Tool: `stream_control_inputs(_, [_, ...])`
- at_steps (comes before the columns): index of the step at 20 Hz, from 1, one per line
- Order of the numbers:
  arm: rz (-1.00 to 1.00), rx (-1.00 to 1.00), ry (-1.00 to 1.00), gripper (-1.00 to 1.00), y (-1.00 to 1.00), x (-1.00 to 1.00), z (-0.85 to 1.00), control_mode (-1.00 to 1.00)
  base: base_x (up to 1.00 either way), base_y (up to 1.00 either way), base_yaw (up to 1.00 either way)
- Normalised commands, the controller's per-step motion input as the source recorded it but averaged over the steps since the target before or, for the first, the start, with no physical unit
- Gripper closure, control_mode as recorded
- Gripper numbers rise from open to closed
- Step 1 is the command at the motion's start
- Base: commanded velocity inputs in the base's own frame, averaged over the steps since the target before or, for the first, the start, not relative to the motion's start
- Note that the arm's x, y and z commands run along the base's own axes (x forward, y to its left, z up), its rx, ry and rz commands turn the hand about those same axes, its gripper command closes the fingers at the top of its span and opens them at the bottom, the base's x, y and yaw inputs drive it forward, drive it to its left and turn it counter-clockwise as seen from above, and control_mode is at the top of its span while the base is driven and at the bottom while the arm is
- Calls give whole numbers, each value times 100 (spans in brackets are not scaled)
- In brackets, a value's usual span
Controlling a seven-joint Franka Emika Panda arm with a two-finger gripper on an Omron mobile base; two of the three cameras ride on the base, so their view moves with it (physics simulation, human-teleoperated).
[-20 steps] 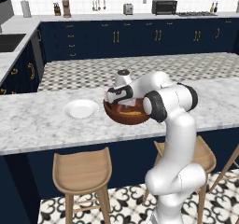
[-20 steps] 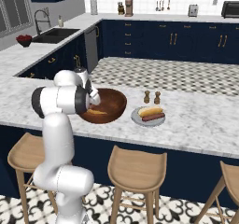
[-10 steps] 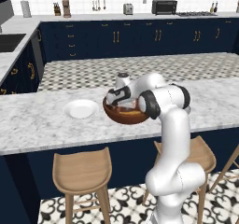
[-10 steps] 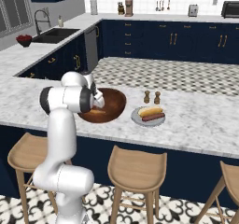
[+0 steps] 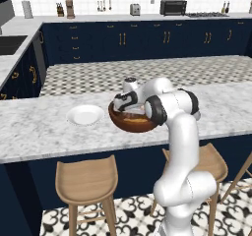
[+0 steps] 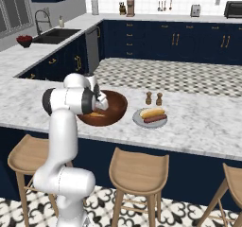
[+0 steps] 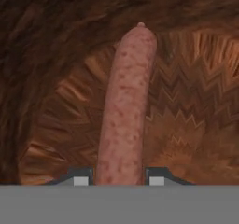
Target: Place one bun and one sausage from the bowl on each plate.
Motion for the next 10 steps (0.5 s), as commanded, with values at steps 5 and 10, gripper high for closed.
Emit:
stream_control_inputs(5, [0, 2, -7, 100, -16, -17, 33, -100, 0, 0, 0])
stream_control_inputs(10, [3, 2, -26, 100, 4, -88, 100, -100, 0, 0, 0])
